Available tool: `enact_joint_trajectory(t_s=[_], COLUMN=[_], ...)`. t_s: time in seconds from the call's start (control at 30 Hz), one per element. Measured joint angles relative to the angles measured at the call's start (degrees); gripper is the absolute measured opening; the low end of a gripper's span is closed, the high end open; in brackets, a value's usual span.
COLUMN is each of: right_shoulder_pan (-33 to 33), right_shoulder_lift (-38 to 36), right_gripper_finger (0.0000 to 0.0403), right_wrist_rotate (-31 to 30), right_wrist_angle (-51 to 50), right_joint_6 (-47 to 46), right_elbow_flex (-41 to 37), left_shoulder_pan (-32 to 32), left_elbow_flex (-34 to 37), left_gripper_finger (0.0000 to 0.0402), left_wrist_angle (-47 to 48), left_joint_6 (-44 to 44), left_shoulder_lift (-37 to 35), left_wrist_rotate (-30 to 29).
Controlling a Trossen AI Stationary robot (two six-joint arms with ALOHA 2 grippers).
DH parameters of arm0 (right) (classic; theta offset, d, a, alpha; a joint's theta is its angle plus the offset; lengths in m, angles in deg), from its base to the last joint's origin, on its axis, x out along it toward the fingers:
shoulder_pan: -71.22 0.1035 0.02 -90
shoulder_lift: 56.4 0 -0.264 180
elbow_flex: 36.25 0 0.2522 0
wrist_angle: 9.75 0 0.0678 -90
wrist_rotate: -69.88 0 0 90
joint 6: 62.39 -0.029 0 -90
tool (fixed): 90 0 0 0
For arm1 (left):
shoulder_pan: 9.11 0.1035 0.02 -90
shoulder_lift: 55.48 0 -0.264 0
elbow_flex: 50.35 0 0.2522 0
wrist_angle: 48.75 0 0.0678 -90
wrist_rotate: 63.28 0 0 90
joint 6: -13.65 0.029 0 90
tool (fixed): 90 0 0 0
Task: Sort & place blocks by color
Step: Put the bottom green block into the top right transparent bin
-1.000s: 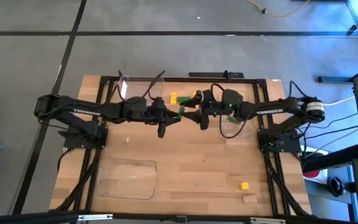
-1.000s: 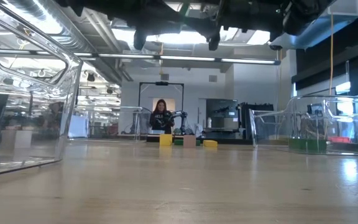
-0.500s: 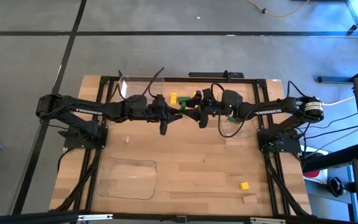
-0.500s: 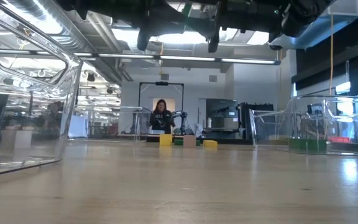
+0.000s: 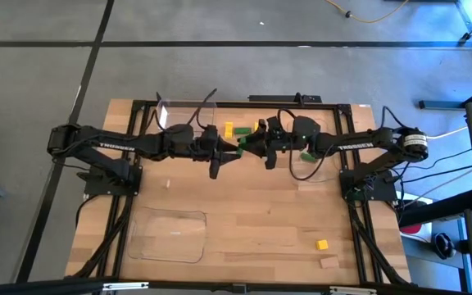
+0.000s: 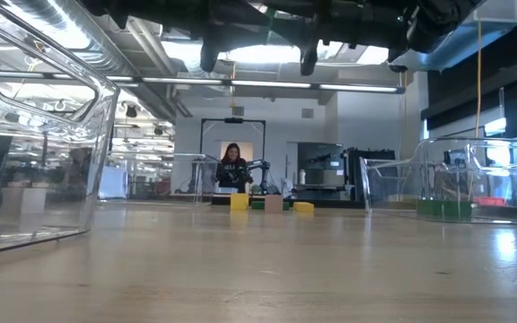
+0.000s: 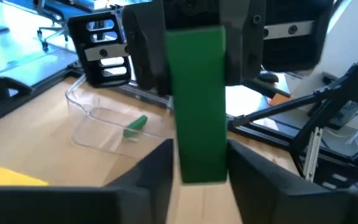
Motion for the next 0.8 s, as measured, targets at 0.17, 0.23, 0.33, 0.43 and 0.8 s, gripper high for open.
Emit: enact_joint_trajectory(t_s=[0.17, 0.23, 0.33, 0.43, 0.8], right_shoulder_pan=[-3.1, -4.3, -5.5, -5.8, -5.6], right_shoulder_lift=[-7.6, -11.6, -18.3, -25.1, -31.6], right_gripper_finger=[0.0109, 0.0109, 0.0109, 0.0109, 0.0109], right_wrist_rotate=[2.2, 2.2, 1.7, -2.9, -20.3], right_wrist_angle=[-14.6, -22.8, -35.0, -50.4, -98.0], right_joint_6=[4.7, 7.0, 10.3, 13.2, 7.1], right_elbow_flex=[0.0, 0.0, 0.0, 0.0, 0.0], left_shoulder_pan=[2.8, 4.3, 6.8, 8.6, 13.0], left_elbow_flex=[0.0, -0.1, -0.1, 0.0, 6.3], left_gripper_finger=[0.0196, 0.0201, 0.0203, 0.0202, 0.02], left_wrist_angle=[7.2, 10.7, 16.1, 19.8, 17.0], left_joint_6=[-0.1, 0.3, 2.2, 4.8, 5.7], left_shoulder_lift=[-5.1, -8.0, -12.9, -17.2, -27.5], left_wrist_rotate=[2.3, 4.2, 6.1, 8.5, 11.0])
